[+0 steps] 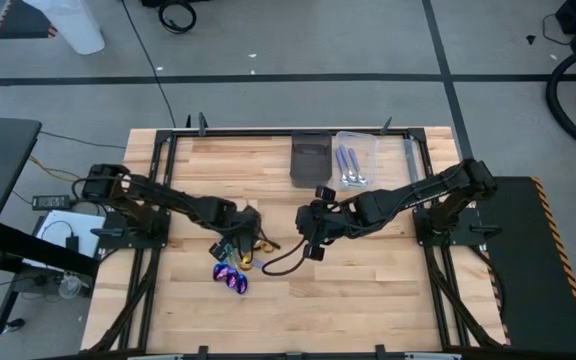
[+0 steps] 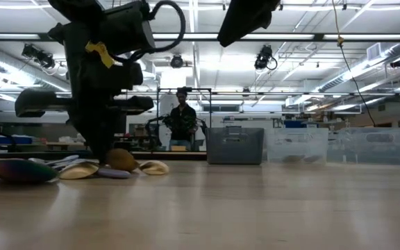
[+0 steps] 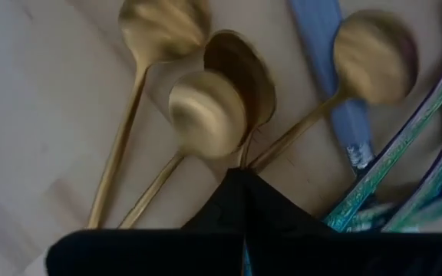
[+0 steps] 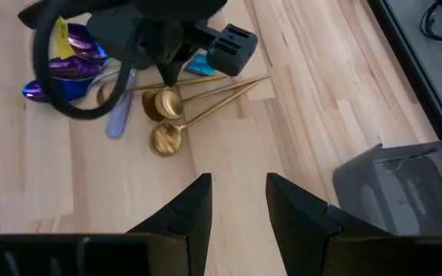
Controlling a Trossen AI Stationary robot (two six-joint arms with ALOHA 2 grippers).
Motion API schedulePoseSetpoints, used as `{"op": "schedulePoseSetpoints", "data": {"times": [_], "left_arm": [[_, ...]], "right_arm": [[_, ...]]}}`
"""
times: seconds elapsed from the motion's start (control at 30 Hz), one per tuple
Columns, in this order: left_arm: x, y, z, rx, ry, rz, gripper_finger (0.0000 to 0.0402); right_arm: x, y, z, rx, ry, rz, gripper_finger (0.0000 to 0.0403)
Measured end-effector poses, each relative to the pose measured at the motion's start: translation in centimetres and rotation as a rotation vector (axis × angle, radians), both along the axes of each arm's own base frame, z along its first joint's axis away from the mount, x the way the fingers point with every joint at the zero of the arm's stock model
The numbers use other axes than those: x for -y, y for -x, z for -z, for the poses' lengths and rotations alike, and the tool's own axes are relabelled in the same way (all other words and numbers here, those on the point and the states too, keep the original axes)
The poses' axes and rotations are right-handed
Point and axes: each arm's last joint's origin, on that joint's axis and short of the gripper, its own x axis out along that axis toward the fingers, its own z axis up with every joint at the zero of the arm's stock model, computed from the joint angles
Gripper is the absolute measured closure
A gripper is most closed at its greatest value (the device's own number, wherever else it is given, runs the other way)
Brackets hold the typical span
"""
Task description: Sort silverware by color (type)
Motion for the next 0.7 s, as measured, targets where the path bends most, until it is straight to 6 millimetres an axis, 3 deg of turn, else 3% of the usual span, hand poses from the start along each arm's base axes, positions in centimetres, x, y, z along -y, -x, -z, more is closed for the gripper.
{"op": "schedulePoseSetpoints", "data": {"times": [0.27,0.7], "left_arm": [[-0.31,0.22,-0.49,0.011,0.014,-0.059,0.04],[-0.34,0.15,-0.55,0.015,0.029,-0.099,0.0307]], "right_arm": [[0.03,-0.03,0.02,0.003,-0.006,0.007,0.0268],[-0.03,-0.14,-0.04,0.015,-0.013,0.004,0.0268]]}}
